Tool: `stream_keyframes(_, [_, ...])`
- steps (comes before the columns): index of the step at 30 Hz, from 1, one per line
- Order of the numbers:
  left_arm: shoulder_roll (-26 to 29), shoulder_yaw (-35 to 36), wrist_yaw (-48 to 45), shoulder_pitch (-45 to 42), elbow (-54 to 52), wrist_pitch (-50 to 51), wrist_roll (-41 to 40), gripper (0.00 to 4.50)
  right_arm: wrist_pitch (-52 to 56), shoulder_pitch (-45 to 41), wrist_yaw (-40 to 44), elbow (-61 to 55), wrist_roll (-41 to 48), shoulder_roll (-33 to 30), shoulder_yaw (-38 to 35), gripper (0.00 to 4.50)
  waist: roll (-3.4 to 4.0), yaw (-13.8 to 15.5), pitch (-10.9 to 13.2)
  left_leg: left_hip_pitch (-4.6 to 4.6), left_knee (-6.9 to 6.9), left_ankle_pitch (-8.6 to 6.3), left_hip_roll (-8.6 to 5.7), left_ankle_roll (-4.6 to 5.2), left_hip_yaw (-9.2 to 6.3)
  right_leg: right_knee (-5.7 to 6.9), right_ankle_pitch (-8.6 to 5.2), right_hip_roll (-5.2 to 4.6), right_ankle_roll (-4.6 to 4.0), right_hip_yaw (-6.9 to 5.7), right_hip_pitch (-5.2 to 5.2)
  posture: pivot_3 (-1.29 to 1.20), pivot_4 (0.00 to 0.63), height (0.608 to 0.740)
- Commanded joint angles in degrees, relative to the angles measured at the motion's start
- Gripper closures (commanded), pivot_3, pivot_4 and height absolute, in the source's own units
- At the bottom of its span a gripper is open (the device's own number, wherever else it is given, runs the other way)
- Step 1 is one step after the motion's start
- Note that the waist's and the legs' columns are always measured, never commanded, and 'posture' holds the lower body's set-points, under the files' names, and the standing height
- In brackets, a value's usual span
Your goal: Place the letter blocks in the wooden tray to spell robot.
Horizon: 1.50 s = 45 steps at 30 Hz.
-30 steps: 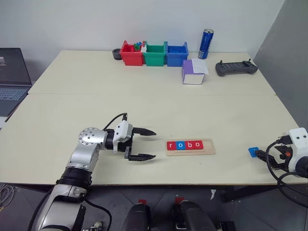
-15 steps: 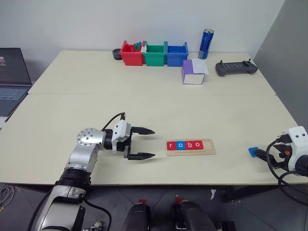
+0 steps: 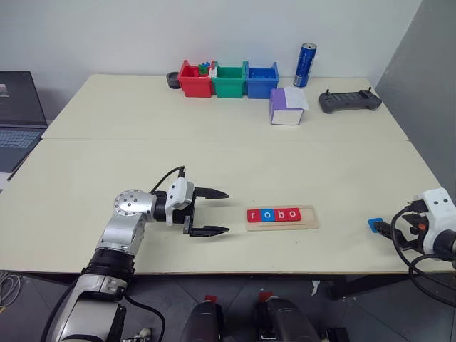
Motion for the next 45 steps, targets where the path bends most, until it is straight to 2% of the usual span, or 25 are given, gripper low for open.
stream_keyframes(1, [0.15, 0.59, -0.11, -0.64, -1.77, 0.02, -0.91, 0.0, 0.15, 0.62, -1.07, -1.98, 0.81, 0.89, 0.17, 0.02, 0.0, 0.0, 0.0, 0.0, 0.0, 0.0, 0.0, 0.0, 0.0, 0.0, 0.0, 0.0, 0.0, 0.0, 0.0, 0.0, 0.15, 0.74])
stream_keyframes(9, [0.01, 0.53, -0.02, -0.69, -1.65, -0.01, -0.85, 0.0, -3.07, 0.52, -4.46, 1.52, -0.68, 5.65, 3.48, 0.02, -0.03, -0.03, -0.02, 0.0, 0.0, 0.0, 0.01, 0.0, 0.0, 0.0, 0.0, 0.0, 0.0, 0.0, 0.0, 0.0, 0.15, 0.74])
stream_keyframes(10, [0.0, 0.52, -0.02, -0.8, -1.59, 0.0, -0.82, 0.0, -3.47, 0.45, -4.89, 2.29, -0.66, 6.07, 3.11, 0.19, -0.08, -0.03, -0.05, 0.0, 0.0, 0.0, 0.01, 0.0, 0.0, -0.01, 0.0, 0.0, 0.0, 0.0, 0.01, 0.0, 0.15, 0.74])
stream_keyframes(12, [0.04, 0.54, -0.06, -0.96, -1.45, -0.02, -0.79, 0.0, -4.01, 0.82, -4.86, 2.76, -0.46, 5.88, 2.96, 0.61, -0.09, -0.03, -0.06, 0.0, 0.01, 0.0, 0.01, 0.0, 0.0, -0.02, 0.01, 0.0, 0.01, 0.01, 0.02, 0.0, 0.15, 0.74])
stream_keyframes(19, [0.26, 0.66, -0.12, -1.22, -1.12, -0.2, -0.66, 0.0, -2.04, -2.58, -5.17, 0.31, 1.21, 3.47, 2.71, 3.04, -0.09, -0.07, -0.05, 0.0, -0.01, 0.0, 0.01, 0.0, 0.01, -0.02, 0.01, 0.0, 0.02, 0.01, 0.0, 0.0, 0.15, 0.74])
stream_keyframes(23, [0.26, 0.72, -0.11, -1.37, -0.94, -0.4, -0.6, 0.0, 1.23, -11.08, -9.06, -1.8, 1.08, 5.24, 5.09, 3.05, -0.09, -0.32, -0.05, 0.01, -0.01, 0.0, 0.02, 0.0, 0.03, 0.01, 0.01, 0.0, 0.02, 0.02, -0.01, 0.0, 0.15, 0.74])
stream_keyframes(28, [0.37, 0.8, -0.09, -1.66, -0.6, -0.65, -0.47, 0.0, 8.46, -21.61, -19.3, -4.18, -1.68, 14.48, 12.35, 3.05, -0.09, -0.29, -0.05, 0.0, -0.05, 0.0, 0.06, 0.0, 0.0, 0.01, 0.01, 0.05, 0.02, 0.01, -0.04, 0.0, 0.15, 0.74])
stream_keyframes(33, [0.63, 0.92, 0.14, -1.15, -1.44, -0.48, -0.58, 0.0, 9.4, -21.57, -25.35, -2.46, -6.11, 18.52, 17.09, 3.05, -0.08, 0.33, -0.05, -0.18, -0.06, 0.0, -0.02, 0.0, -0.02, -0.03, 0.01, -0.03, 0.03, -0.01, -0.13, 0.0, 0.15, 0.74])
stream_keyframes(44, [0.82, 0.74, -0.21, -1.78, -0.11, -1.1, -0.36, 0.0, 15.94, -20.28, -25.18, -4.08, -5.34, 19.04, 15.08, 3.05, -0.09, -0.13, -0.06, -0.21, -0.01, -0.02, 0.01, 0.03, -0.01, -0.09, 0.05, -0.02, 0.09, -0.01, -0.16, 0.0, 0.15, 0.74])
stream_keyframes(45, [0.74, 0.69, -0.24, -1.92, 0.01, -1.15, -0.32, 0.0, 15.86, -20.58, -25.13, -3.66, -5.44, 18.94, 14.8, 2.7, -0.09, -0.14, -0.06, -0.19, -0.02, -0.02, 0.03, 0.03, -0.01, -0.08, 0.05, -0.01, 0.09, -0.01, -0.16, 0.0, 0.15, 0.74])
